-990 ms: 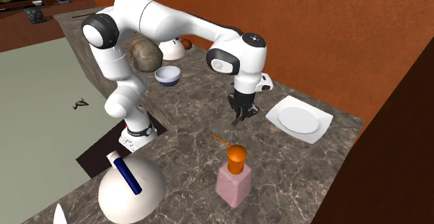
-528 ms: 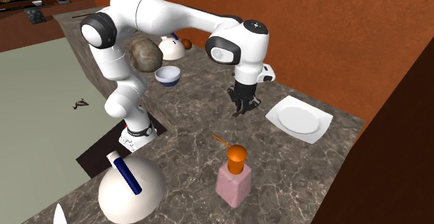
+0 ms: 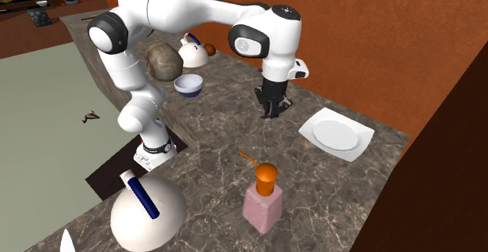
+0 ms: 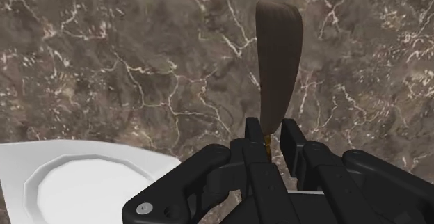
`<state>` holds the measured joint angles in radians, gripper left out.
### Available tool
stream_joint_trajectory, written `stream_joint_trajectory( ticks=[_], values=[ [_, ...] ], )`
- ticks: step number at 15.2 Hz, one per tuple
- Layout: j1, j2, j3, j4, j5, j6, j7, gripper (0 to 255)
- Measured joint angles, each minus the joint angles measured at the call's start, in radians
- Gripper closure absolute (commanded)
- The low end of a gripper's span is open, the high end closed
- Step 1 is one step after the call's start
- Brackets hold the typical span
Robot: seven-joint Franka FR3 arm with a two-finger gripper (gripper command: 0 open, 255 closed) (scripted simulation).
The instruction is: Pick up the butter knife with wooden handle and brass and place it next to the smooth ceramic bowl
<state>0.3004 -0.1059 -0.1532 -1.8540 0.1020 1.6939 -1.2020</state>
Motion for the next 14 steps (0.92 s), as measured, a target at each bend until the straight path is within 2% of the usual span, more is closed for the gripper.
stream_joint_trajectory(
  ticks=[6, 14],
  values=[
    [0.044, -0.169, 0.069, -0.184, 0.000, 0.028, 0.112, 255],
    [0.106, -0.351, 0.185, -0.353, 0.042, 0.035, 0.276, 255]
  ],
)
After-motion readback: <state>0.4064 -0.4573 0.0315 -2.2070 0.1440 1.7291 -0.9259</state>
